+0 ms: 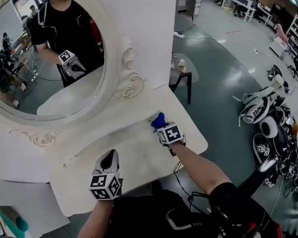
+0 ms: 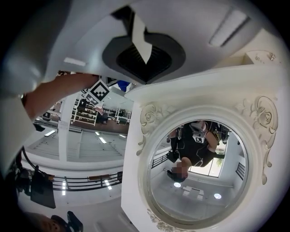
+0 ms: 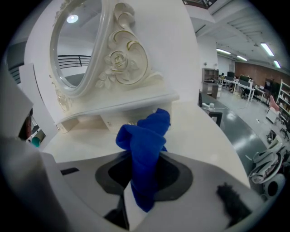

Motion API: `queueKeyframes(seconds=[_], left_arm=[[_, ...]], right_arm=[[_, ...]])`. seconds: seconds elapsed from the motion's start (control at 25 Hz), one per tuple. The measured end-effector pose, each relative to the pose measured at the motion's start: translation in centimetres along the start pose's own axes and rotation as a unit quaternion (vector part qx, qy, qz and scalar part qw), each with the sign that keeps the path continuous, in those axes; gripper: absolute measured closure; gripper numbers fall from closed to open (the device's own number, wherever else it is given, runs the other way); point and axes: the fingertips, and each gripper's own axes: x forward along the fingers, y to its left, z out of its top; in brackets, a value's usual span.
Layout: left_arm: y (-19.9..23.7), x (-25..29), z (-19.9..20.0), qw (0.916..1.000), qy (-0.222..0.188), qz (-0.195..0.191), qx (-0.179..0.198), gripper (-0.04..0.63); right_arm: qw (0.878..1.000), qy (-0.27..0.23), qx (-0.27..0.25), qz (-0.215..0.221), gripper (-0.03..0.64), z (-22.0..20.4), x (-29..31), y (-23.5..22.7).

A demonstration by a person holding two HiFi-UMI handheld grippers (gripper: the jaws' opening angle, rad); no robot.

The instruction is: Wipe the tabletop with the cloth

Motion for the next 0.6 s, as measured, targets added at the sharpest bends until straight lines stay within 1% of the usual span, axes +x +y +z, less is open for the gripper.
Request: queueKeyframes(seconds=[0.6], left_arm=[[-1.4,1.7,0.0,0.9999,0.006,-0.007,-0.004,0.586]], right_arm=[[0.998,-0.003,0.026,-0.057,0.497,0.3,-1.8,-9.1]])
